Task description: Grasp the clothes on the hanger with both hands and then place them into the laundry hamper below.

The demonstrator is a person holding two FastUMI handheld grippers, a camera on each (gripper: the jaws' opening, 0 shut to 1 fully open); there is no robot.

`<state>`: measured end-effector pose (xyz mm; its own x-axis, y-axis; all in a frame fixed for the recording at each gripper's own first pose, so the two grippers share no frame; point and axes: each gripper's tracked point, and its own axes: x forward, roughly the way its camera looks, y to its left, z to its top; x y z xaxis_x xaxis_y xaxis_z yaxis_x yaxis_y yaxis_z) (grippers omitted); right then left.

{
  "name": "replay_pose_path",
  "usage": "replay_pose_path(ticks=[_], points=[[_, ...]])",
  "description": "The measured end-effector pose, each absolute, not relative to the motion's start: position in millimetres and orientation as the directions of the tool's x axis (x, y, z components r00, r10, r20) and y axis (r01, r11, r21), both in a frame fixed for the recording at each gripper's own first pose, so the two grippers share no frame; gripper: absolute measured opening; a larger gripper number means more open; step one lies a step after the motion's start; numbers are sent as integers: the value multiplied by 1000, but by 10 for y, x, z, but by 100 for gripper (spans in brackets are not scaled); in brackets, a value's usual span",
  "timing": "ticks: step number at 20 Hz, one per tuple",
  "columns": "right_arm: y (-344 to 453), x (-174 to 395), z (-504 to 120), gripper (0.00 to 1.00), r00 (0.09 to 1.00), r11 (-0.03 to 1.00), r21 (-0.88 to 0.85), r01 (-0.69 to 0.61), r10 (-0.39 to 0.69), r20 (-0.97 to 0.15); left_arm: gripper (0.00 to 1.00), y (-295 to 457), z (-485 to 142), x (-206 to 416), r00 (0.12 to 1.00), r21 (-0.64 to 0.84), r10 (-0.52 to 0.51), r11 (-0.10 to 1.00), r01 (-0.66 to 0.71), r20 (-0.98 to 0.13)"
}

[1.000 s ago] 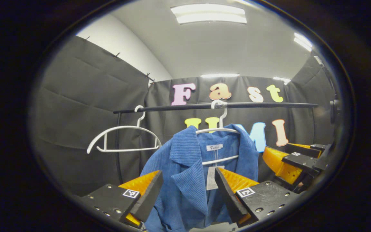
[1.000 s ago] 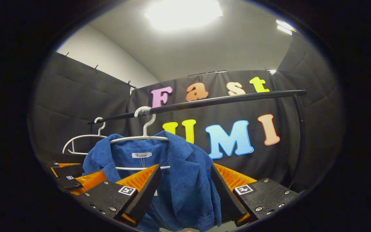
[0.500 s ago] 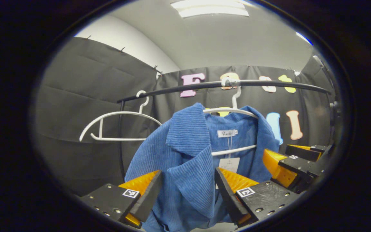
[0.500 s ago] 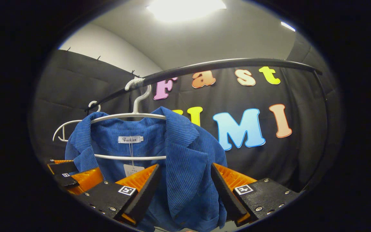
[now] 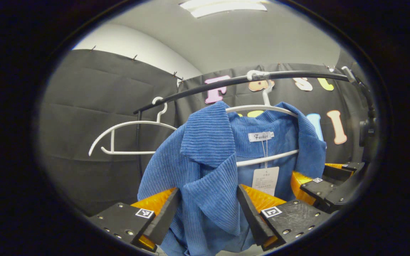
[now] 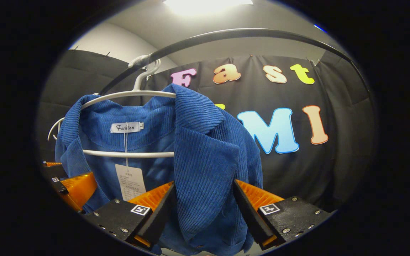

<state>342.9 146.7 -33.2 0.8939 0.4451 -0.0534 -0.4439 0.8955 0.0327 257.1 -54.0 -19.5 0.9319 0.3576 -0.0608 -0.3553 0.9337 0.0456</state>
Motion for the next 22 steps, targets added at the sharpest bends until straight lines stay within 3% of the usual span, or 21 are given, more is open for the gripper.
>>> replay_pose_path(ticks=[3, 4, 5, 6, 8, 9, 10, 11, 14, 19, 22], points=[[1502, 3439, -367, 90, 890, 892, 37, -450, 452, -58, 96, -598, -333, 2562, 934, 52, 342, 939, -339, -101], [1522, 3427, -383, 85, 885, 888, 43, -459, 460, -63, 82, -572, -354, 2556, 934, 48, 340, 940, -337, -108], [1523, 3447, -408, 74, 884, 887, 52, -459, 462, -70, 68, -585, -370, 2556, 936, 38, 334, 943, -331, -115], [1526, 3457, -434, 70, 884, 886, 67, -458, 462, -76, 68, -596, -388, 2567, 937, 30, 328, 945, -327, -117], [1597, 3460, -436, 52, 874, 877, 100, -469, 478, -87, 54, -572, -397, 2609, 943, 9, 312, 950, -313, -120], [1588, 3447, -408, 39, 876, 879, 106, -466, 475, -82, 47, -580, -399, 2628, 947, -5, 298, 954, -301, -121], [1570, 3442, -364, 26, 881, 882, 104, -460, 468, -67, 47, -536, -402, 2589, 943, -7, 307, 951, -310, -128], [1592, 3400, -332, 10, 877, 876, 103, -470, 477, -55, 37, -528, -430, 2586, 948, -25, 289, 955, -295, -132], [1637, 3336, -215, 4, 864, 863, 68, -501, 503, -22, 7, -498, -410, 2556, 955, -35, 266, 961, -273, -132], [1554, 3257, 167, 4, 880, 882, 5, -471, 469, 78, 1, -613, -234, 2495, 971, -16, 214, 976, -217, -106], [1496, 3259, 429, 4, 874, 884, -29, -466, 465, 139, 5, -622, -102, 2419, 974, -1, 207, 978, -208, -88]])
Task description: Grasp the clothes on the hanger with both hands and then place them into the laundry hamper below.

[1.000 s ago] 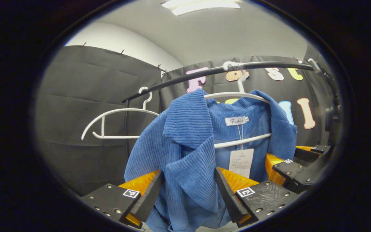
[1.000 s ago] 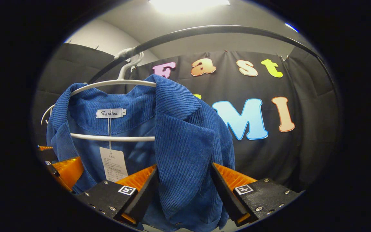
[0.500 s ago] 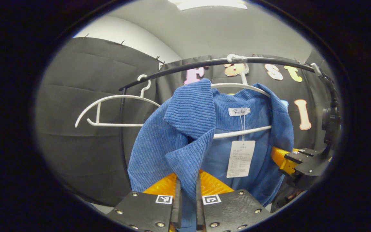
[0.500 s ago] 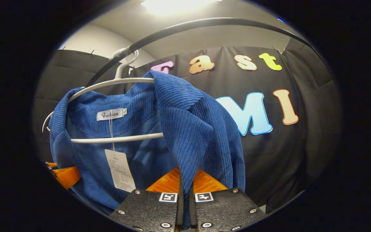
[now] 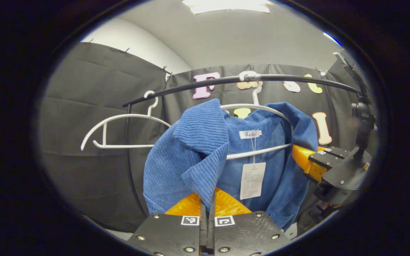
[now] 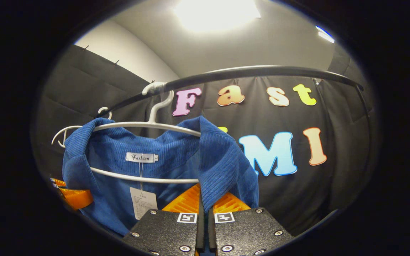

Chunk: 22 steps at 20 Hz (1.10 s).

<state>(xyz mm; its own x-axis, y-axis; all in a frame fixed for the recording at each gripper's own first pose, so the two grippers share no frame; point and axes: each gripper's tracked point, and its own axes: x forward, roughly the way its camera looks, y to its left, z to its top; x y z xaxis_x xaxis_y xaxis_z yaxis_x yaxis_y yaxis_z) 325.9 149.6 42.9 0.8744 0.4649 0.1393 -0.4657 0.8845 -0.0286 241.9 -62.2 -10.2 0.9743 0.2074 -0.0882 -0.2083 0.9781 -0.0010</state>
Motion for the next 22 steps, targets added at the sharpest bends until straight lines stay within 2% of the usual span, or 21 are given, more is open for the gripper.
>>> replay_pose_path(ticks=[4, 6, 7, 9, 10, 11, 13, 14, 15, 21, 22], points=[[1423, 3315, 648, 4, 867, 886, -60, -460, 462, 187, 5, -612, 149, 2306, 976, 31, 208, 978, -206, -64], [1383, 3354, 724, 4, 865, 890, -74, -451, 456, 208, 0, -622, 240, 2260, 979, 21, 196, 981, -195, -63], [1377, 3358, 748, 4, 864, 890, -80, -448, 455, 216, 5, -609, 280, 2232, 980, 14, 189, 982, -188, -66], [1355, 3385, 786, 4, 866, 894, -89, -440, 448, 223, 1, -546, 358, 2146, 980, 7, 188, 982, -188, -70], [1344, 3382, 803, 4, 867, 895, -91, -437, 446, 224, 5, -512, 403, 2101, 979, 5, 191, 982, -191, -68], [1325, 3376, 815, 4, 868, 897, -91, -433, 442, 225, 1, -480, 443, 2073, 979, 1, 191, 981, -192, -67], [1305, 3386, 841, 4, 870, 900, -89, -427, 436, 230, 0, -420, 486, 2019, 979, -13, 192, 981, -194, -71], [1294, 3398, 852, 4, 871, 901, -90, -424, 433, 232, 0, -380, 515, 1991, 978, -19, 196, 980, -198, -68], [1279, 3407, 871, 4, 872, 904, -93, -418, 428, 237, 5, -340, 558, 1963, 978, -22, 199, 979, -201, -63], [1173, 3575, 1010, 4, 877, 917, -107, -385, 399, 267, 5, -15, 1076, 1817, 971, 37, 237, 970, -239, 42], [1171, 3618, 1032, 4, 876, 919, -116, -378, 395, 277, 0, 57, 1118, 1831, 968, 48, 246, 967, -249, 55]])
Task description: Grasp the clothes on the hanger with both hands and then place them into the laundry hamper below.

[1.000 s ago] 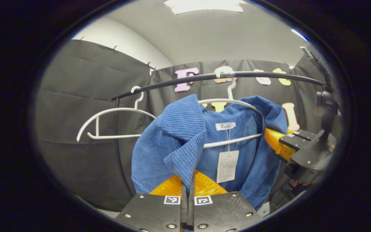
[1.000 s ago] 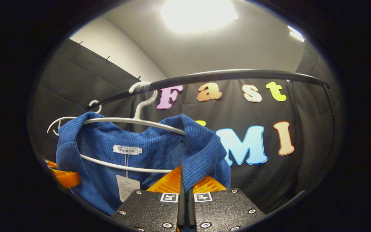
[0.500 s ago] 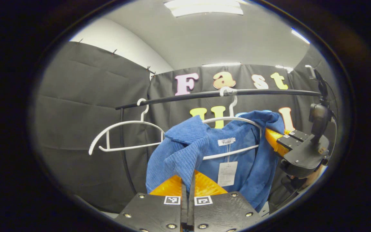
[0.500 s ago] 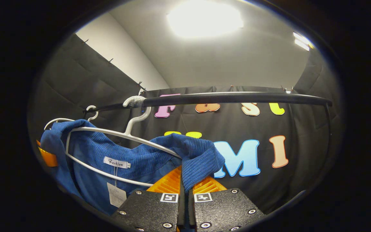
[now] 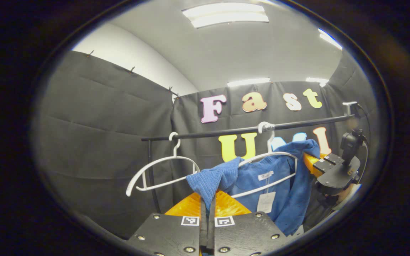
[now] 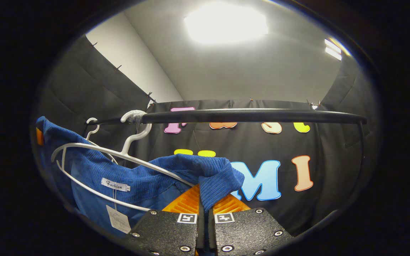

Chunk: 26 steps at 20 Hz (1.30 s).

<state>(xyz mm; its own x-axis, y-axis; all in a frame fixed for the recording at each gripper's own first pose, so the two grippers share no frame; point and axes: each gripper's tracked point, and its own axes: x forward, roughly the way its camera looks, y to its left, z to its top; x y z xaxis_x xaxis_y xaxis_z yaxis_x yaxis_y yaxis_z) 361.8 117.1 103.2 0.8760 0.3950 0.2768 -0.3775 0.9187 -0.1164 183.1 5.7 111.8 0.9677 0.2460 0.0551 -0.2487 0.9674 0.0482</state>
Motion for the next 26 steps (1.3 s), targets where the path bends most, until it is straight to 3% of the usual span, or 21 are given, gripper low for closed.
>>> replay_pose_path(ticks=[7, 14, 16, 20, 26], points=[[1061, 3827, 1075, 4, 862, 913, -205, -353, 402, 308, 5, 476, 1219, 1970, 957, 105, 277, 953, -284, 82], [1063, 3962, 1015, 4, 870, 913, -240, -329, 392, 298, 5, 729, 945, 2386, 971, 111, 235, 965, -239, 43], [1043, 4002, 967, 3, 878, 914, -248, -320, 385, 284, 0, 778, 850, 2493, 976, 95, 219, 971, -220, 23], [903, 4330, 753, 4, 910, 925, -240, -293, 347, 226, 5, 705, 676, 2806, 985, 82, 170, 982, -169, 4], [704, 4539, 374, 4, 942, 935, -241, -259, 300, 152, 1, 512, 380, 2897, 994, 33, 113, 993, -112, -14]])
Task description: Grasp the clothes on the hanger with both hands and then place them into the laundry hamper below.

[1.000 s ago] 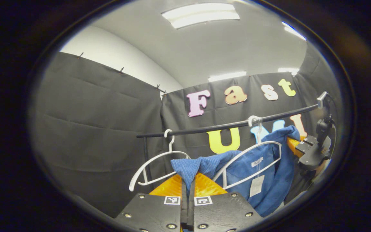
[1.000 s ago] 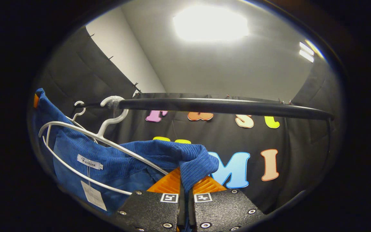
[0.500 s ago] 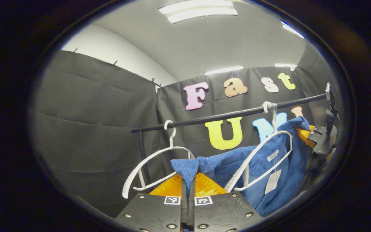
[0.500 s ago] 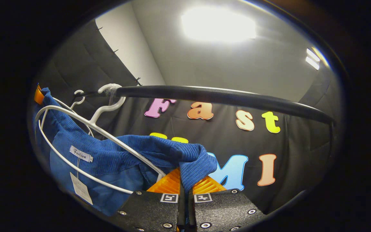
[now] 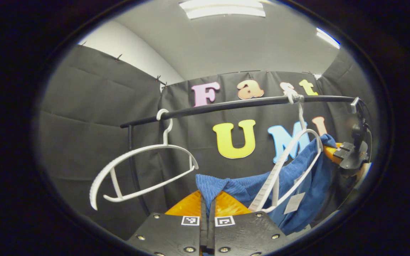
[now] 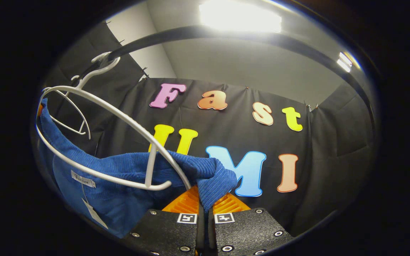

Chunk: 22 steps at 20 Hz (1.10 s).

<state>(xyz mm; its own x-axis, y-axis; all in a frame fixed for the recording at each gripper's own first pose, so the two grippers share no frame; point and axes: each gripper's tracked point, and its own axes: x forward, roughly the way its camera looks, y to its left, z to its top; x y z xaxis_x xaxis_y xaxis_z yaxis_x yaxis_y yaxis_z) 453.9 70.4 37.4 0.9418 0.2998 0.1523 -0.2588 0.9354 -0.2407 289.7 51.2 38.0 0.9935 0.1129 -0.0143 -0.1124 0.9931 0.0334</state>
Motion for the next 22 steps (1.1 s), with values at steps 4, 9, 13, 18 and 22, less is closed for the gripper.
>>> replay_pose_path(ticks=[4, 9, 13, 18, 22], points=[[563, 4565, 291, 4, 950, 943, -222, -247, 281, 135, 5, 495, 367, 2876, 995, 10, 104, 995, -104, -4], [571, 4403, 72, 4, 952, 936, -227, -269, 295, 88, 0, 714, 103, 2655, 991, -5, 118, 993, -118, -58], [585, 4341, -174, 4, 953, 931, -229, -285, 300, 35, 1, 767, -128, 2520, 987, -26, 129, 991, -132, -96], [543, 4305, -534, 4, 954, 924, -238, -298, 297, -40, 1, 638, -384, 2421, 981, -21, 134, 990, -138, -144], [486, 4067, -880, 4, 945, 921, -217, -323, 305, -115, 0, 551, -590, 2243, 976, -29, 116, 992, -124, -186]])
